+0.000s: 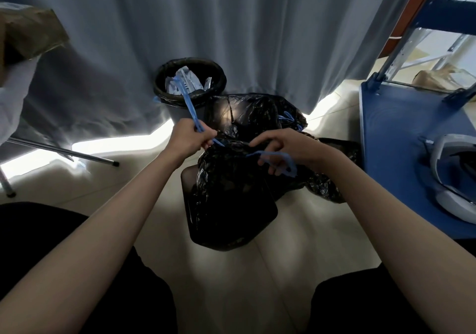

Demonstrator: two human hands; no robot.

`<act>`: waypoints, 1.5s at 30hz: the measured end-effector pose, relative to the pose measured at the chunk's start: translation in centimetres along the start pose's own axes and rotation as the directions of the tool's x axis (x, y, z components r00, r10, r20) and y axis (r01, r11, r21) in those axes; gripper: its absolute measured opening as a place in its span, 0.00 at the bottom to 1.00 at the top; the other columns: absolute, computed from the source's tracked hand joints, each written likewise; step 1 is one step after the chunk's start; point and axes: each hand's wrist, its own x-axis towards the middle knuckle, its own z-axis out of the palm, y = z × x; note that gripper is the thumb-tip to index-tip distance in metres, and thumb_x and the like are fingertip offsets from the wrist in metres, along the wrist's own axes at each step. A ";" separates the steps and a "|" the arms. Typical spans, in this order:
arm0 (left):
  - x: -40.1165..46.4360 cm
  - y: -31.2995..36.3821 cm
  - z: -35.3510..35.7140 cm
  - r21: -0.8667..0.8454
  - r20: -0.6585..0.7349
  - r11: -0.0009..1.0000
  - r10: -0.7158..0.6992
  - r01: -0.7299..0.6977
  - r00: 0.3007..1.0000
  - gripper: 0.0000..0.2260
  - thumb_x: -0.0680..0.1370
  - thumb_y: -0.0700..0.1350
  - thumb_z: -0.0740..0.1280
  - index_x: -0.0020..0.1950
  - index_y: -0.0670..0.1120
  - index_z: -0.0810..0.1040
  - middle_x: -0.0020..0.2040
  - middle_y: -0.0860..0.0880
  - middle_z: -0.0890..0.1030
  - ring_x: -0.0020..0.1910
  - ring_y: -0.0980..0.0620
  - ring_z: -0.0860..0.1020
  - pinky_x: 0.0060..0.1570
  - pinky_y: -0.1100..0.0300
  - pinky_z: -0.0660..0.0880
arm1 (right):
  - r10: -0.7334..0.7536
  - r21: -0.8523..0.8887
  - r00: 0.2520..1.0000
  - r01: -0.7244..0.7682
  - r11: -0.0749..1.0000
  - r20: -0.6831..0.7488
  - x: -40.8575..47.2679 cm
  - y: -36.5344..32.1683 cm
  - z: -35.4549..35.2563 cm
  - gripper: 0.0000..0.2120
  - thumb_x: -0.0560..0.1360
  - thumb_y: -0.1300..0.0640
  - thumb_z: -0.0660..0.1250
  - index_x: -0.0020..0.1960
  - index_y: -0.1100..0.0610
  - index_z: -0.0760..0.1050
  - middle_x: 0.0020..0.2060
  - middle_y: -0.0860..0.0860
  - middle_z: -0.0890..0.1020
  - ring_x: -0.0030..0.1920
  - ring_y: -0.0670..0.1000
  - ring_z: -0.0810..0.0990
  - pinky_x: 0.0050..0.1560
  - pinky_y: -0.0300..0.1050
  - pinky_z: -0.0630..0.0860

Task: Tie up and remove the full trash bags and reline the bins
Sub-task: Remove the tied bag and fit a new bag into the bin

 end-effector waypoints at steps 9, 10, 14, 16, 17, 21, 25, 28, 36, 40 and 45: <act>-0.4 0.7 -0.1 -0.039 0.063 0.999 0.008 -0.006 0.998 0.04 0.76 0.38 0.70 0.45 0.37 0.82 0.33 0.45 0.80 0.26 0.59 0.76 0.28 0.69 0.71 | -0.161 -0.215 0.985 0.169 0.962 0.055 1.4 0.0 1.4 0.24 0.69 0.77 0.64 0.60 0.58 0.81 0.34 0.46 0.82 0.37 0.45 0.79 0.44 0.37 0.76; -0.5 0.7 -0.2 -0.048 0.070 0.999 0.009 -0.006 0.998 0.04 0.75 0.39 0.70 0.45 0.38 0.82 0.33 0.45 0.80 0.27 0.58 0.76 0.29 0.68 0.71 | -0.177 -0.216 0.983 0.184 0.959 0.051 1.6 0.0 1.5 0.21 0.70 0.75 0.67 0.57 0.59 0.82 0.31 0.45 0.80 0.34 0.42 0.76 0.42 0.34 0.73; -0.9 0.9 -0.2 -0.132 0.104 0.991 0.012 0.002 0.995 0.03 0.73 0.37 0.73 0.45 0.39 0.83 0.37 0.44 0.81 0.30 0.58 0.77 0.32 0.68 0.74 | -0.218 -0.164 0.974 0.206 0.965 -0.056 1.9 0.3 1.8 0.07 0.73 0.66 0.71 0.50 0.59 0.85 0.40 0.58 0.84 0.36 0.45 0.77 0.40 0.36 0.73; -0.9 0.9 -0.2 -0.171 0.126 0.985 0.010 0.012 0.992 0.04 0.72 0.36 0.74 0.46 0.38 0.83 0.41 0.42 0.83 0.34 0.55 0.78 0.38 0.65 0.77 | -0.212 -0.102 0.967 0.198 0.975 -0.145 1.9 0.3 2.0 0.05 0.74 0.63 0.72 0.49 0.59 0.85 0.44 0.58 0.86 0.39 0.46 0.79 0.39 0.37 0.74; -1.0 0.9 -0.2 -0.184 0.137 0.983 0.011 0.014 0.990 0.05 0.72 0.36 0.74 0.47 0.38 0.83 0.42 0.42 0.83 0.37 0.52 0.79 0.42 0.61 0.78 | -0.204 -0.047 0.959 0.199 0.979 -0.198 1.8 0.2 2.2 0.05 0.74 0.60 0.73 0.49 0.58 0.85 0.45 0.57 0.86 0.40 0.46 0.80 0.40 0.37 0.75; -1.4 1.2 -0.1 -0.183 0.171 0.983 0.030 0.001 0.985 0.07 0.72 0.36 0.74 0.49 0.37 0.84 0.42 0.40 0.85 0.40 0.48 0.80 0.45 0.60 0.79 | -0.071 0.286 0.929 0.183 0.941 -0.363 1.9 0.1 3.0 0.09 0.79 0.60 0.67 0.54 0.60 0.83 0.47 0.55 0.85 0.46 0.46 0.82 0.46 0.35 0.78; -1.9 1.9 0.3 -0.125 0.208 0.989 0.103 -0.078 0.973 0.07 0.71 0.37 0.75 0.48 0.40 0.84 0.41 0.41 0.85 0.40 0.50 0.82 0.46 0.59 0.79 | 0.074 0.437 0.916 0.117 0.892 -0.395 2.5 0.1 3.7 0.10 0.81 0.62 0.63 0.55 0.62 0.82 0.45 0.59 0.84 0.44 0.51 0.85 0.39 0.36 0.76; -2.2 2.6 0.7 -0.058 0.189 0.983 0.182 -0.174 0.965 0.06 0.70 0.39 0.76 0.47 0.43 0.85 0.40 0.43 0.85 0.40 0.50 0.83 0.45 0.60 0.80 | 0.118 0.536 0.900 0.141 0.832 -0.419 2.7 -0.1 4.1 0.10 0.78 0.67 0.66 0.58 0.66 0.78 0.40 0.61 0.82 0.35 0.51 0.81 0.39 0.40 0.78; -2.8 3.9 2.2 0.023 0.133 0.940 0.336 -0.342 0.933 0.06 0.68 0.43 0.79 0.42 0.43 0.85 0.33 0.48 0.84 0.30 0.61 0.78 0.33 0.70 0.72 | 0.031 0.239 0.905 0.078 0.968 -0.424 2.8 0.0 4.3 0.04 0.74 0.62 0.73 0.42 0.63 0.83 0.36 0.58 0.85 0.32 0.48 0.77 0.35 0.38 0.73; -2.8 4.0 2.5 0.000 0.119 0.922 0.383 -0.386 0.916 0.05 0.68 0.39 0.78 0.41 0.43 0.85 0.34 0.50 0.83 0.29 0.61 0.78 0.33 0.71 0.72 | -0.046 0.018 0.937 0.056 0.998 -0.345 2.8 -0.3 4.3 0.06 0.74 0.64 0.70 0.41 0.58 0.84 0.39 0.57 0.85 0.39 0.49 0.79 0.46 0.44 0.75; -2.2 3.7 2.5 0.154 0.119 0.845 0.499 -0.513 0.858 0.07 0.66 0.42 0.80 0.40 0.45 0.84 0.59 0.53 0.77 0.31 0.54 0.74 0.37 0.68 0.73 | -0.106 -0.024 0.967 0.104 0.994 -0.232 2.6 -0.6 4.3 0.05 0.74 0.65 0.71 0.49 0.61 0.84 0.45 0.55 0.85 0.50 0.52 0.83 0.58 0.46 0.77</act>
